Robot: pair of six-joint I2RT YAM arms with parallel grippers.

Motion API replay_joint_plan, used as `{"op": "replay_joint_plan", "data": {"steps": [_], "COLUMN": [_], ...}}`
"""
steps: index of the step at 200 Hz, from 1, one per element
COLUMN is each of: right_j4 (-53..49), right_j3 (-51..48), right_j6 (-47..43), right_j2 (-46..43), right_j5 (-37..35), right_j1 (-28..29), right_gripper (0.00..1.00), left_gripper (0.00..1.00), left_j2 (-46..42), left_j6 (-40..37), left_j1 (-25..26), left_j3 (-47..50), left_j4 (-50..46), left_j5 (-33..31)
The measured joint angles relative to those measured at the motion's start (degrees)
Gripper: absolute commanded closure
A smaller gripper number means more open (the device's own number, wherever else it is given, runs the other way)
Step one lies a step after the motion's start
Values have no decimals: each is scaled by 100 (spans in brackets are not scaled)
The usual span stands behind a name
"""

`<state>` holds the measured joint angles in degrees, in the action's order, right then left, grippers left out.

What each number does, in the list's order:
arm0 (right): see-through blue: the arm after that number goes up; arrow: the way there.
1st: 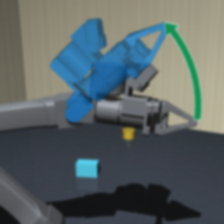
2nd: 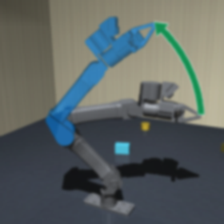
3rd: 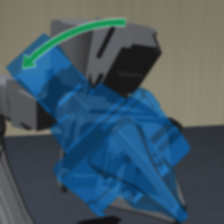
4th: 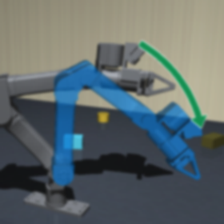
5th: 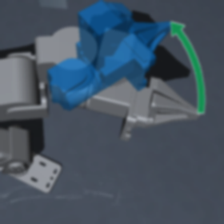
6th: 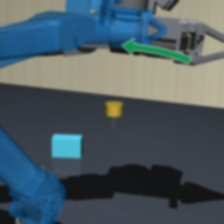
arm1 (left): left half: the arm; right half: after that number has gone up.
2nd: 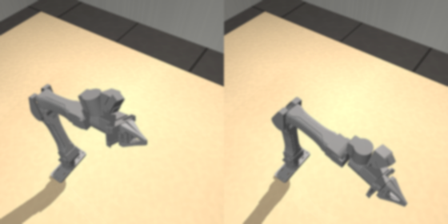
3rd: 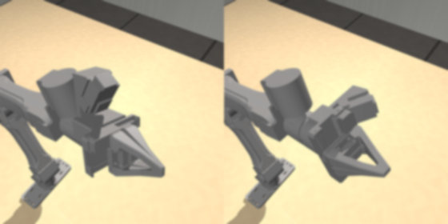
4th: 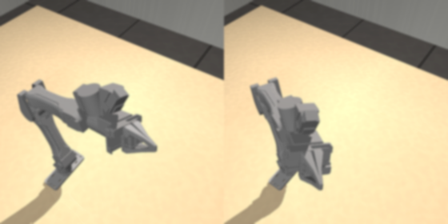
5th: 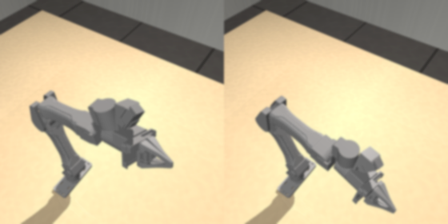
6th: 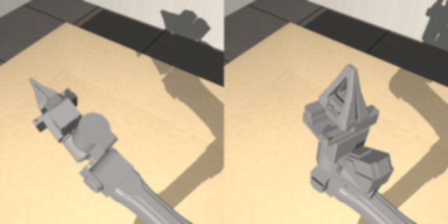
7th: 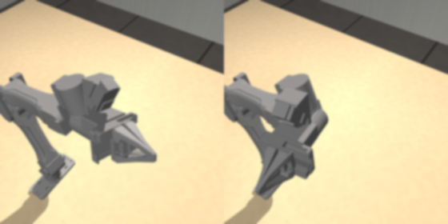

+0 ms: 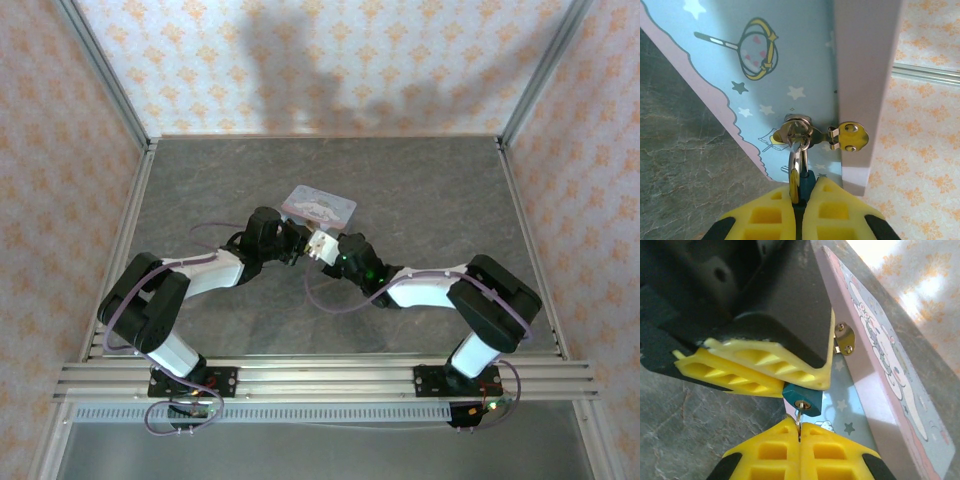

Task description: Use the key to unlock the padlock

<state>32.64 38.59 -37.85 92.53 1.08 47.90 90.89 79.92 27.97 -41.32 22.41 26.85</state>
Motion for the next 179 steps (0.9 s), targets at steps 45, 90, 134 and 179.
{"op": "replay_joint_plan", "data": {"steps": [45,90,134,179], "right_j4": [4,96,487,896], "right_j3": [0,-9,-219,-455], "right_j6": [1027,2140,3600,5034], "right_j2": [0,76,306,439], "right_j5": [435,658,798,885], "right_j1": [-151,-184,-234,-286], "right_gripper": [100,100,100,100], "left_gripper": [100,68,49,36], "left_j2": [0,0,-131,-787], "left_j6": [-59,-428,-933,-1517], "left_j1": [0,9,55,-74], "left_j3": [0,-131,-236,-337], "left_j4": [-2,-284,-782,-1766], "left_j5": [-28,-92,-127,-501]}}
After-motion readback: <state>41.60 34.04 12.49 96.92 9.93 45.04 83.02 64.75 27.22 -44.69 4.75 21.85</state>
